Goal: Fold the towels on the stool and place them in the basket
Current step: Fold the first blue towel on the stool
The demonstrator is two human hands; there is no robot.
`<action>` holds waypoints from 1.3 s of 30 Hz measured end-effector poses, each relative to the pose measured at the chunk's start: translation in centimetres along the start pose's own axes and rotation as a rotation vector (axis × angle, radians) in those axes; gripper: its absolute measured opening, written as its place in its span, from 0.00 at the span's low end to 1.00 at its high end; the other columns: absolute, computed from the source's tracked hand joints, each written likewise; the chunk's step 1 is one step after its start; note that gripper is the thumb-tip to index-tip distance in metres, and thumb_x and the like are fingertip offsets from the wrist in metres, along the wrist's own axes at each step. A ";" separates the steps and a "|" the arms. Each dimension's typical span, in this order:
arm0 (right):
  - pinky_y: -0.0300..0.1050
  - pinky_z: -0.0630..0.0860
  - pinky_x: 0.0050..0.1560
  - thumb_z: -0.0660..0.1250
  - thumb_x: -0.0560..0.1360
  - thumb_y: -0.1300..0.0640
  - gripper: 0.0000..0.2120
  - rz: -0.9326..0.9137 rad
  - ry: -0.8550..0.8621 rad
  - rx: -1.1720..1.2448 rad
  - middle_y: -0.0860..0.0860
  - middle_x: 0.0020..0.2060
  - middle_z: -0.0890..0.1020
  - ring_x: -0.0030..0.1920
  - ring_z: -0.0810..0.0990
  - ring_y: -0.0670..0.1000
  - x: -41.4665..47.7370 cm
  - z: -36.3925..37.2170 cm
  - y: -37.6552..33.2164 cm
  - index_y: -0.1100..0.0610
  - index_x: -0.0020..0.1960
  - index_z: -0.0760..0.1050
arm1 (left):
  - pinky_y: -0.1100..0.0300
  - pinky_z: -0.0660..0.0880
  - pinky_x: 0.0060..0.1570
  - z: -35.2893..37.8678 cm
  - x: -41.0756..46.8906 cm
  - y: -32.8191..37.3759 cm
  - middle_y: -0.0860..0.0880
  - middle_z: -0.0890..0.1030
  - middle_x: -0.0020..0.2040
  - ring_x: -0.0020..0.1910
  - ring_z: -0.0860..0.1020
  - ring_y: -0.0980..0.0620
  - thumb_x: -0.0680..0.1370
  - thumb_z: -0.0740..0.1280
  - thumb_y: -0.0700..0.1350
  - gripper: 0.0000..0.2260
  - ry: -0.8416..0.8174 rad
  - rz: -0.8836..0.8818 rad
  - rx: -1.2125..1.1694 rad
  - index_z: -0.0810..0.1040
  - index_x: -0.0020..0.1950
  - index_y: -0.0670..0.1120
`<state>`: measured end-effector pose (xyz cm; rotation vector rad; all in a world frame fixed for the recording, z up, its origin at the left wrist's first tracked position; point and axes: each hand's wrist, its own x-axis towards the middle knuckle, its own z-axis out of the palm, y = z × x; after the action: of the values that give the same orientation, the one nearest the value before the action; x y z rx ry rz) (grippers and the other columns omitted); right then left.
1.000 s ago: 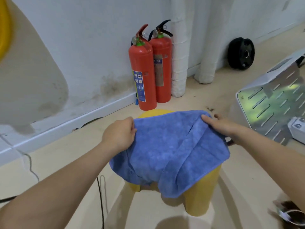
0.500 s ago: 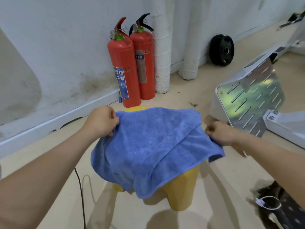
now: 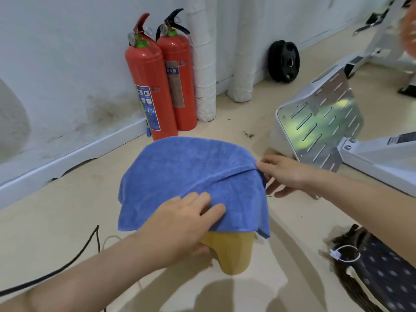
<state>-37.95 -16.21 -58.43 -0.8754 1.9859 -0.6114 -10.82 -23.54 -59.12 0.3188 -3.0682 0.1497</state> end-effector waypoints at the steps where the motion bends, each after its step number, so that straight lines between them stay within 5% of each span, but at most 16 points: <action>1: 0.46 0.80 0.39 0.57 0.78 0.40 0.18 0.049 -0.035 0.021 0.53 0.47 0.78 0.40 0.83 0.52 -0.6 0.4 1.2 0.53 0.57 0.72 | 0.59 0.65 0.24 0.3 -0.2 -0.3 0.51 0.72 0.38 0.31 0.72 0.50 0.71 0.62 0.56 0.12 0.079 0.011 0.034 0.75 0.48 0.50; 4: 0.53 0.80 0.48 0.56 0.76 0.35 0.22 0.264 -0.131 0.096 0.54 0.54 0.77 0.48 0.81 0.53 -1.7 1.9 6.4 0.49 0.59 0.71 | 0.59 0.63 0.20 0.9 -0.6 -1.6 0.50 0.73 0.34 0.28 0.73 0.49 0.78 0.58 0.49 0.10 0.259 -0.002 0.042 0.76 0.42 0.48; 7: 0.56 0.79 0.47 0.57 0.73 0.30 0.32 0.420 -0.173 0.456 0.54 0.54 0.78 0.50 0.78 0.54 -1.7 5.0 11.6 0.53 0.65 0.69 | 0.57 0.71 0.23 1.2 -1.1 -1.8 0.53 0.76 0.36 0.32 0.77 0.52 0.82 0.49 0.54 0.20 0.238 -0.031 -0.082 0.76 0.43 0.49; 10: 0.53 0.80 0.47 0.59 0.69 0.27 0.37 0.471 -0.253 0.695 0.55 0.48 0.80 0.47 0.80 0.54 -0.3 8.7 14.2 0.54 0.64 0.71 | 0.66 0.70 0.31 0.4 -1.5 -1.9 0.59 0.76 0.37 0.35 0.75 0.60 0.81 0.43 0.60 0.23 0.130 -0.027 -0.220 0.75 0.45 0.55; 12: 0.48 0.80 0.44 0.65 0.71 0.34 0.29 0.458 -0.262 0.854 0.54 0.43 0.80 0.40 0.81 0.52 0.0 10.1 13.8 0.58 0.58 0.75 | 0.66 0.70 0.37 0.1 -2.1 -2.1 0.60 0.76 0.39 0.38 0.75 0.61 0.79 0.46 0.64 0.22 0.014 -0.043 -0.331 0.75 0.45 0.56; 15: 0.38 0.77 0.27 0.65 0.75 0.59 0.06 0.374 -0.204 1.172 0.54 0.33 0.79 0.26 0.78 0.48 0.0 10.8 12.5 0.62 0.47 0.76 | 0.64 0.71 0.39 0.1 -3.5 -2.7 0.57 0.78 0.37 0.39 0.76 0.58 0.76 0.53 0.62 0.20 -0.032 -0.185 -0.489 0.78 0.41 0.51; 17: 0.37 0.77 0.27 0.60 0.76 0.66 0.07 0.304 -0.151 1.258 0.55 0.31 0.81 0.26 0.80 0.48 -0.1 10.3 12.2 0.65 0.44 0.77 | 0.58 0.72 0.37 0.0 -4.5 -3.5 0.51 0.77 0.32 0.34 0.75 0.53 0.78 0.58 0.57 0.19 0.080 -0.430 -0.519 0.75 0.36 0.45; 20: 0.39 0.80 0.31 0.59 0.76 0.69 0.09 0.244 -0.102 1.242 0.57 0.35 0.83 0.30 0.82 0.50 -0.7 9.2 12.3 0.67 0.48 0.78 | 0.52 0.73 0.39 1.3 -5.8 -5.3 0.47 0.78 0.27 0.32 0.78 0.46 0.79 0.59 0.51 0.18 0.233 -0.905 -0.618 0.73 0.33 0.41; 26: 0.42 0.69 0.27 0.52 0.77 0.74 0.16 0.368 0.182 0.749 0.56 0.26 0.76 0.27 0.72 0.53 -1.3 9.4 14.6 0.69 0.62 0.69 | 0.56 0.79 0.36 4.0 -6.2 -7.4 0.38 0.84 0.42 0.37 0.83 0.39 0.80 0.52 0.56 0.20 0.121 -1.440 -1.269 0.74 0.48 0.41; 30: 0.41 0.73 0.28 0.59 0.71 0.79 0.20 0.373 0.176 0.733 0.58 0.36 0.75 0.33 0.71 0.54 -2.0 8.6 14.5 0.74 0.63 0.66 | 0.55 0.78 0.38 5.8 -6.0 -8.7 0.39 0.82 0.44 0.40 0.81 0.42 0.80 0.57 0.50 0.17 0.174 -1.572 -1.490 0.77 0.54 0.39; 32: 0.41 0.73 0.30 0.61 0.69 0.79 0.13 0.395 0.140 0.736 0.58 0.34 0.75 0.32 0.71 0.53 -2.5 8.0 14.2 0.80 0.53 0.68 | 0.54 0.76 0.36 5.6 -5.5 -9.4 0.39 0.80 0.45 0.40 0.78 0.43 0.79 0.58 0.39 0.09 0.252 -1.564 -1.560 0.75 0.52 0.35; 34: 0.41 0.68 0.27 0.60 0.66 0.77 0.09 0.442 0.092 0.659 0.56 0.28 0.73 0.26 0.67 0.51 -2.9 7.5 14.5 0.72 0.46 0.71 | 0.57 0.74 0.28 5.0 -4.9 -9.6 0.39 0.77 0.40 0.35 0.75 0.44 0.77 0.55 0.31 0.08 0.343 -1.549 -1.559 0.73 0.45 0.35; 36: 0.40 0.64 0.26 0.55 0.70 0.78 0.12 0.447 0.110 0.595 0.59 0.30 0.76 0.26 0.67 0.52 -2.3 6.5 14.4 0.70 0.50 0.71 | 0.63 0.71 0.20 4.2 -4.8 -10.0 0.41 0.73 0.35 0.30 0.72 0.44 0.75 0.55 0.28 0.09 0.400 -1.536 -1.552 0.71 0.40 0.37; 39: 0.40 0.67 0.30 0.60 0.73 0.76 0.12 0.310 0.274 0.482 0.61 0.37 0.79 0.30 0.70 0.54 -1.8 3.3 11.1 0.65 0.53 0.73 | 0.61 0.70 0.23 3.0 -5.5 -11.4 0.42 0.71 0.33 0.29 0.71 0.44 0.72 0.56 0.26 0.08 0.466 -1.586 -1.590 0.69 0.36 0.35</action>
<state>-38.30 -8.12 -66.84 -0.1938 2.0269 -1.0099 -3.20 -33.86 -61.42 1.7139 -0.9853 -1.6141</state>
